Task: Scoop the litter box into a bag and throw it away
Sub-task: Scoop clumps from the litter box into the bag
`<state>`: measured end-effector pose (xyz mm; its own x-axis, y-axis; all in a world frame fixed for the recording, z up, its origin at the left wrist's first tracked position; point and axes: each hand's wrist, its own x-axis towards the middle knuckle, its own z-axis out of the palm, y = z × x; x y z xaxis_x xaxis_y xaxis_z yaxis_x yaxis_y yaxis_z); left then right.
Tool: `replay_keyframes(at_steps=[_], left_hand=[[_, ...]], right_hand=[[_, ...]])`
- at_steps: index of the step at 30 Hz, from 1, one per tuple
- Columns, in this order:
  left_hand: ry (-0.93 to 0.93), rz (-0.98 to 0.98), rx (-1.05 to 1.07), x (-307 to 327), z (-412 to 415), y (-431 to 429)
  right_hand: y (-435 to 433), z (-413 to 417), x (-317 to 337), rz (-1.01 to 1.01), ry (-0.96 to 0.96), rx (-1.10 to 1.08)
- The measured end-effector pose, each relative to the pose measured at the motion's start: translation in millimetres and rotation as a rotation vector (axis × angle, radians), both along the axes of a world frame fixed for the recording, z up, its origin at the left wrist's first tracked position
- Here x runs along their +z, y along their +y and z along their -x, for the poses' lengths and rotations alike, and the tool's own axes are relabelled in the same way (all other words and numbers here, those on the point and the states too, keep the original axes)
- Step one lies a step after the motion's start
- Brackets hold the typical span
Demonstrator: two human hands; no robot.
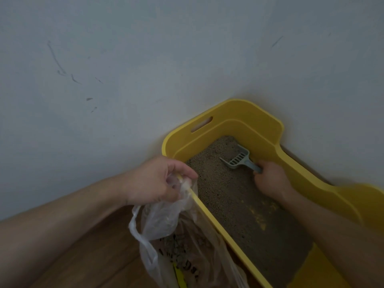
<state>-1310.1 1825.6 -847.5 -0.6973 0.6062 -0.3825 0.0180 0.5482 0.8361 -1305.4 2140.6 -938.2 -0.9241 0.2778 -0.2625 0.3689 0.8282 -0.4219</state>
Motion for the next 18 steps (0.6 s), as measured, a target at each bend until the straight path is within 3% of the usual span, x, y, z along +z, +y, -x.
replay_keyframes(at_steps=[18], left_hand=[[0.006,-0.015,0.02,-0.8,0.3,1.2]], right_hand=[[-3.4,-1.3,-1.5,0.194,-0.053,-0.043]])
